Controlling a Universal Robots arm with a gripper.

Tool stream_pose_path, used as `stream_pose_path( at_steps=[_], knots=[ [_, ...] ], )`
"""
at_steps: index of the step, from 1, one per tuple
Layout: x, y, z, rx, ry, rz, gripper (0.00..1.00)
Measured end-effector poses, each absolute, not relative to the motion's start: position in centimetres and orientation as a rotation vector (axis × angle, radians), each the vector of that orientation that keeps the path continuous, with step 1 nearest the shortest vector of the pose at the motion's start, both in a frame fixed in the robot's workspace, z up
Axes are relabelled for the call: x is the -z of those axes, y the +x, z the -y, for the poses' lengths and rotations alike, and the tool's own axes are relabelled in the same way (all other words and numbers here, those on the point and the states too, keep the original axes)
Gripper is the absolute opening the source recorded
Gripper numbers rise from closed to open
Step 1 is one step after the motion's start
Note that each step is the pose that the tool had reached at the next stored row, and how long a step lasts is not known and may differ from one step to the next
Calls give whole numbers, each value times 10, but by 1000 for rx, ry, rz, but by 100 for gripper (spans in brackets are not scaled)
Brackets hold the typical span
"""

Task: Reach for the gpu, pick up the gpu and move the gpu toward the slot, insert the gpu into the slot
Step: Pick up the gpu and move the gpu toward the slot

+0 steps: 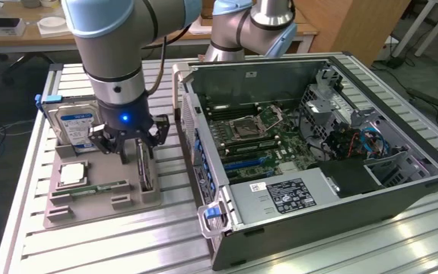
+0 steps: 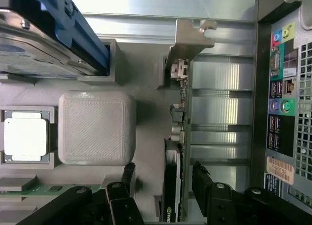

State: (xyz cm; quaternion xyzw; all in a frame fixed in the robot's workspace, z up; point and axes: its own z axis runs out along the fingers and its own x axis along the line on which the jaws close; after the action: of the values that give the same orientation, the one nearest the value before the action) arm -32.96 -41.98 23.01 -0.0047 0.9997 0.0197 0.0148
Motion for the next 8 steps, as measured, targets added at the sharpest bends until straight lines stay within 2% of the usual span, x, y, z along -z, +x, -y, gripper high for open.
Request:
stream_pose_path(
  at_steps=[8],
  knots=[
    [-222,-325,420,-60,11,-3111,59]
  ],
)
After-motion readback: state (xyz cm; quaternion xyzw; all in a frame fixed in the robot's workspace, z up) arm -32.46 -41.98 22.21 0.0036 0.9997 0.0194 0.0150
